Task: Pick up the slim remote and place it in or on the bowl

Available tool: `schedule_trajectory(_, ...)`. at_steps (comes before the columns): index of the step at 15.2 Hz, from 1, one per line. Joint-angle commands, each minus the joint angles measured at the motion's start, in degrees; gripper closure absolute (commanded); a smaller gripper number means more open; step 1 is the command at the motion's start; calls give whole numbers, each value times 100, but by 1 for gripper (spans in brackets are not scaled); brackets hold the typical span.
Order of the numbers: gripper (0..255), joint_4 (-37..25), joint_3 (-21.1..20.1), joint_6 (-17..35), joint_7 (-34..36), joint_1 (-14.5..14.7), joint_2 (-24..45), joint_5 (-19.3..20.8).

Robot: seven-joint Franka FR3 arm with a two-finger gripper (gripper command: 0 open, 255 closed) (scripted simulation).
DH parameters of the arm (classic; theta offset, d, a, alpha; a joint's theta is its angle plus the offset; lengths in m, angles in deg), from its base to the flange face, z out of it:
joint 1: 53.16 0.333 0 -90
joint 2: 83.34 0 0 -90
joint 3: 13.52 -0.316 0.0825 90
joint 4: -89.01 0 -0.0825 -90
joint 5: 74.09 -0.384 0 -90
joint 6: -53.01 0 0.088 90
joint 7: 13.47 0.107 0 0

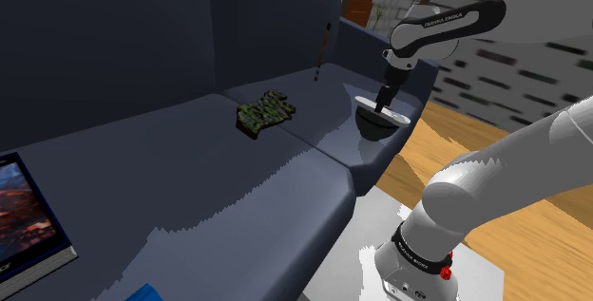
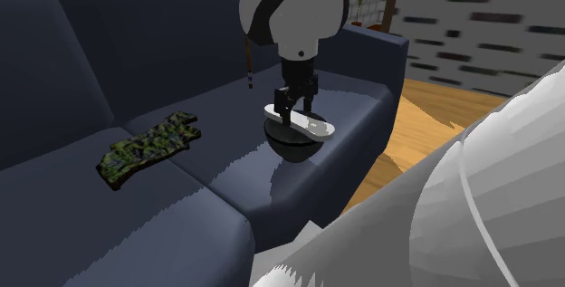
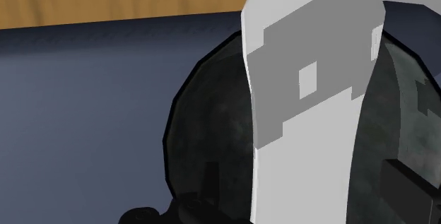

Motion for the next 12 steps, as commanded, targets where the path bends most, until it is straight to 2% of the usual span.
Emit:
schedule_trajectory(1,0,-134,-52,-210,9,1,-77,-9)
schedule_trajectory(4,0,-545,-186,-781,18,11,-237,-51)
schedule_trajectory(12,0,-545,-186,-780,18,10,-237,-51)
